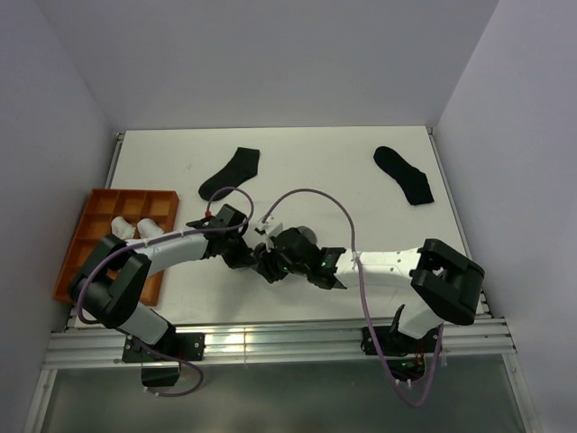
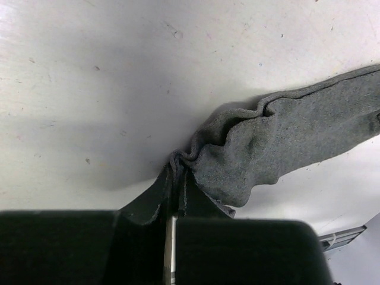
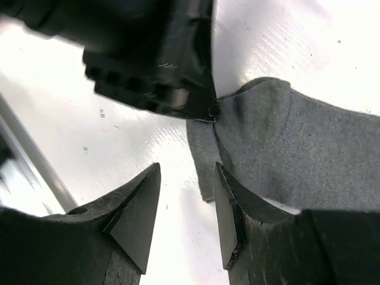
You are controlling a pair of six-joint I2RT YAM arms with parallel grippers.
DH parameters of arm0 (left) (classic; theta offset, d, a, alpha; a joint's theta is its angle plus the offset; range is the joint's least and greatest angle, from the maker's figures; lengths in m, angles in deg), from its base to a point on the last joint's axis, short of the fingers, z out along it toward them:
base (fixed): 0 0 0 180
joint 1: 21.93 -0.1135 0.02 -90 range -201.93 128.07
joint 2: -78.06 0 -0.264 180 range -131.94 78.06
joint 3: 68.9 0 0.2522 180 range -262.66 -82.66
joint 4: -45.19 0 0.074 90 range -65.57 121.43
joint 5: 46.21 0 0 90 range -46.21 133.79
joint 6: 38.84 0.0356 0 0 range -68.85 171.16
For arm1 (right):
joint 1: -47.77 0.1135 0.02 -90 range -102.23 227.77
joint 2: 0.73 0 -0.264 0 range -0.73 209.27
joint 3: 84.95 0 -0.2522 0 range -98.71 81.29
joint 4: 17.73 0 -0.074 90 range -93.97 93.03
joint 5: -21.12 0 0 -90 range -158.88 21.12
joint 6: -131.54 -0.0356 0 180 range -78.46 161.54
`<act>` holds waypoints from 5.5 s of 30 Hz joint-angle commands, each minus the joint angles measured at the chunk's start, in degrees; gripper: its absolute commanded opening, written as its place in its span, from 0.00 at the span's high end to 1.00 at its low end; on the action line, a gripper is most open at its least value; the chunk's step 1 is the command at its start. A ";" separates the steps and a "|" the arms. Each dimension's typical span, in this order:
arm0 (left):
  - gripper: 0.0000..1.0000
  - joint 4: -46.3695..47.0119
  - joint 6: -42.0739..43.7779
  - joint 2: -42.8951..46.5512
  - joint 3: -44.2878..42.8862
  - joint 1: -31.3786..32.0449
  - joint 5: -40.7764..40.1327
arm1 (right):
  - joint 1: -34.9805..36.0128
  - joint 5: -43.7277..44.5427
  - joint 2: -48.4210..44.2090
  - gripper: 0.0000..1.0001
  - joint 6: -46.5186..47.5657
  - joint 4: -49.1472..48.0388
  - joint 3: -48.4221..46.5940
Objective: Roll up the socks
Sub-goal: Roll the sock at the center of the board.
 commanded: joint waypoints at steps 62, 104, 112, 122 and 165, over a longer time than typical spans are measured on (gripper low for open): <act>0.44 6.87 -3.57 25.31 15.55 -9.05 0.15 | -13.92 -38.92 18.11 1.00 -25.22 -16.76 3.62; 0.86 13.75 -6.48 9.33 19.96 1.05 -0.19 | -20.97 -42.63 24.89 0.91 -28.34 -13.30 2.13; 0.92 -2.07 0.89 4.41 7.14 1.05 -2.91 | -16.93 -25.42 8.48 0.57 -14.02 -3.20 2.49; 0.93 -12.90 7.85 -4.91 -5.70 0.97 -3.71 | 0.55 12.91 -3.24 0.52 -1.01 -0.90 3.89; 0.87 -1.59 4.70 3.52 7.73 -12.13 5.08 | 11.73 14.12 15.22 1.00 4.01 9.56 -7.80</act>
